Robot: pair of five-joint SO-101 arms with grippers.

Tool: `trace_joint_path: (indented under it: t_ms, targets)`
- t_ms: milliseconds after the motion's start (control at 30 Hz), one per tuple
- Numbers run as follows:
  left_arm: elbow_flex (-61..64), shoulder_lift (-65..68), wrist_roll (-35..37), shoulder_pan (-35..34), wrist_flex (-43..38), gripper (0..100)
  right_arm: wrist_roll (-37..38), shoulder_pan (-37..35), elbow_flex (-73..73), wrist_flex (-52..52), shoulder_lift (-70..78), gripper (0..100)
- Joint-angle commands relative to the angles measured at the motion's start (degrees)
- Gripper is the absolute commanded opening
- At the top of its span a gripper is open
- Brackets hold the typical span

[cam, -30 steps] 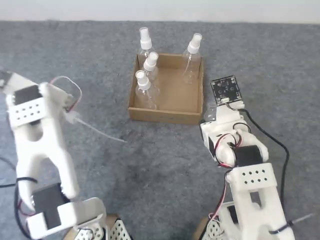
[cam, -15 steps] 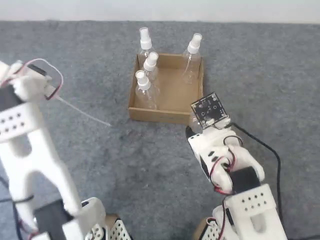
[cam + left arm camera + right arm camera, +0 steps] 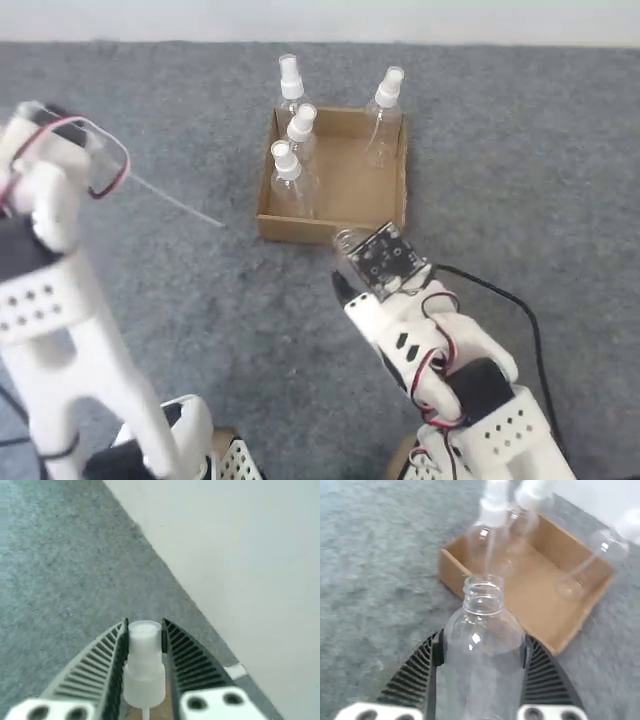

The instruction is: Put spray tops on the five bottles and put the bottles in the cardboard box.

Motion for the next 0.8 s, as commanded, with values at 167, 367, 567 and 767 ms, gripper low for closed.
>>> trace_joint_path:
  t_ms: [167,367,567,767]
  targets:
    - [-2.5,-10.5,3.4,4.1,-1.8,1,0.6,-6.5,-0.2,-0.3,-1.7,8.0]
    - [-0.3,-11.0,3.3,6.7,-1.8,1,0.6,-8.3,-0.3,-2.9,-1.7,8.0]
    - [1.3,-11.1,3.2,10.5,-1.4,1,0.6,-8.3,-0.3,-4.4,-1.7,8.0]
    - [4.4,-11.0,3.2,15.9,-1.4,1,1.1,-8.3,-0.3,-4.4,-1.7,8.0]
